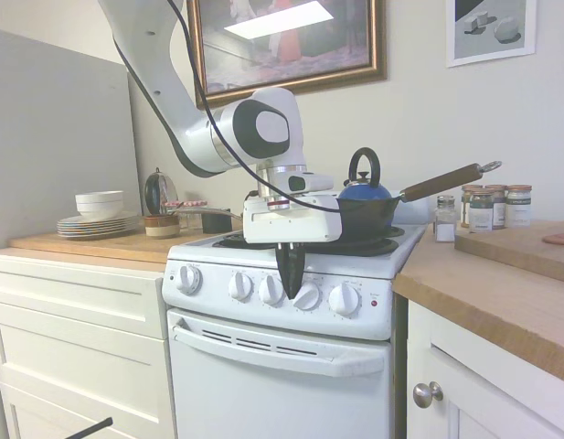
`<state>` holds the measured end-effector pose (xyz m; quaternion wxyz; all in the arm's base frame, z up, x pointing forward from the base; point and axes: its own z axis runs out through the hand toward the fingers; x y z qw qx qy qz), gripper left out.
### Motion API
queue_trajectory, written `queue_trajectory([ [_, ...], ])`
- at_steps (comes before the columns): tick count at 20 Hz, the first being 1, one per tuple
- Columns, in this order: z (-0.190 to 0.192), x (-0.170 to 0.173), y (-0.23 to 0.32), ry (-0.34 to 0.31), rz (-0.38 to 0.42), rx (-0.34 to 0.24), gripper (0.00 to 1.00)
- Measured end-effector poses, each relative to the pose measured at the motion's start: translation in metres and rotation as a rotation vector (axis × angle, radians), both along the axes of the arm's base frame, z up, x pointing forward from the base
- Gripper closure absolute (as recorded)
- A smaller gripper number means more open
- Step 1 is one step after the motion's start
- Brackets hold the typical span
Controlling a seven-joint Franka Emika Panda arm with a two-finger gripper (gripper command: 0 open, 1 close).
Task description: Turn on the stove on the top right
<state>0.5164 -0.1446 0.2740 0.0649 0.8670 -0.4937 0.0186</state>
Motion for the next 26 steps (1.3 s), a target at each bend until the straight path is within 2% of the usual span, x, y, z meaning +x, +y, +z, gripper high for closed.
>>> queue_trajectory([
  [19, -0.017, 0.001, 0.008, 0.022, 0.015, -0.039, 1.00],
  [26, -0.018, 0.002, 0.013, 0.024, 0.012, -0.083, 1.00],
])
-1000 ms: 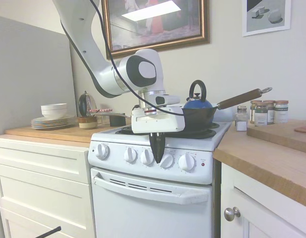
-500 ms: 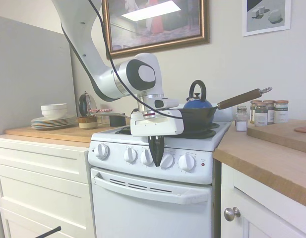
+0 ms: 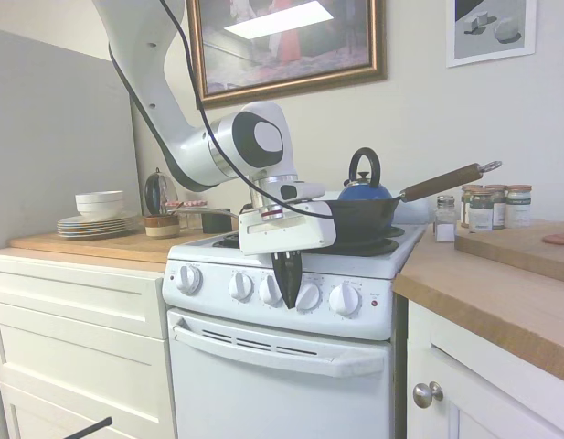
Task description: Turn on the stove on the top right
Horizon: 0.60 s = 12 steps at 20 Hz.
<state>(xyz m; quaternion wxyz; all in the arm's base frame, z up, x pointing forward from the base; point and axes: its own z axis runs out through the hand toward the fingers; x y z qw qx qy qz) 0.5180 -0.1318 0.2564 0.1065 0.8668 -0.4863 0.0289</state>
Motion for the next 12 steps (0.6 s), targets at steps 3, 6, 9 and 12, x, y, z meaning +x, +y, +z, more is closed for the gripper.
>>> queue_trajectory([
  [3, -0.001, 0.000, 0.001, 0.001, -0.005, -0.008, 1.00],
  [6, -0.004, 0.000, 0.001, 0.002, -0.007, -0.009, 1.00],
  [9, -0.008, 0.000, 0.001, 0.004, -0.008, -0.009, 1.00],
  [12, -0.011, 0.000, 0.002, 0.007, -0.008, -0.009, 1.00],
])
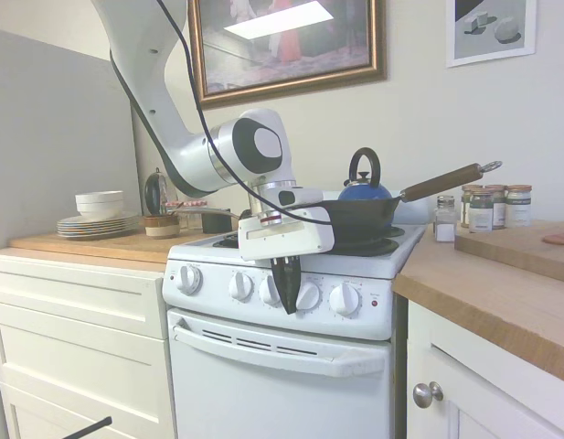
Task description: Turn on the stove on the top right
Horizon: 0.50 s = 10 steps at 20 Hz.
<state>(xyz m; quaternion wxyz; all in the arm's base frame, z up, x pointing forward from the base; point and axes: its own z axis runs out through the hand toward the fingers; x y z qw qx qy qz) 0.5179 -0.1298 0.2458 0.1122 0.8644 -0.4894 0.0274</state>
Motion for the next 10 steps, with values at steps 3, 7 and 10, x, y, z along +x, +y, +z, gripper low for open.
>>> queue_trajectory([
  [3, -0.0006, 0.0001, 0.0010, 0.001, 0.002, 0.000, 1.00],
  [7, -0.0006, 0.0002, 0.0018, 0.002, 0.008, 0.000, 1.00],
  [10, 0.0007, 0.0001, 0.0027, 0.001, 0.013, 0.001, 1.00],
])
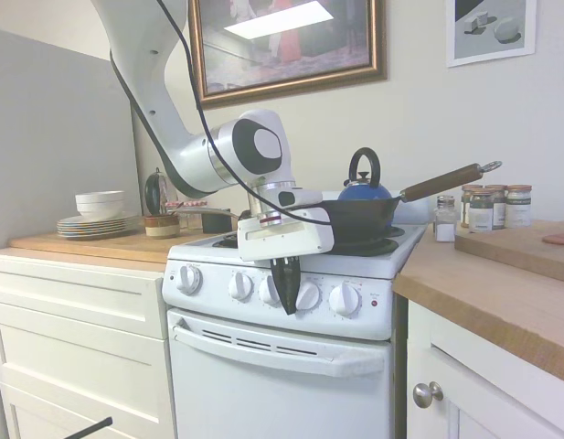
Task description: Turn on the stove on the top right
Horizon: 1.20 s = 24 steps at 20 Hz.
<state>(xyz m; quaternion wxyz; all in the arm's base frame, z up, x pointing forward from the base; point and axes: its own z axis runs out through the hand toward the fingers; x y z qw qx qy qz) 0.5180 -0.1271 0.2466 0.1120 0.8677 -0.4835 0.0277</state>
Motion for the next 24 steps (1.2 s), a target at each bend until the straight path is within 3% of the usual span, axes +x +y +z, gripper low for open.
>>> queue_trajectory([
  [13, 0.043, -0.037, 0.026, -0.048, 0.066, -0.010, 1.00],
  [17, 0.067, -0.056, 0.046, -0.091, 0.079, 0.032, 1.00],
  [18, 0.073, -0.060, 0.050, -0.103, 0.079, 0.058, 0.00],
  [20, 0.085, -0.068, 0.053, -0.120, 0.095, 0.091, 0.00],
  [24, 0.097, -0.079, 0.054, -0.132, 0.103, 0.096, 0.00],
])
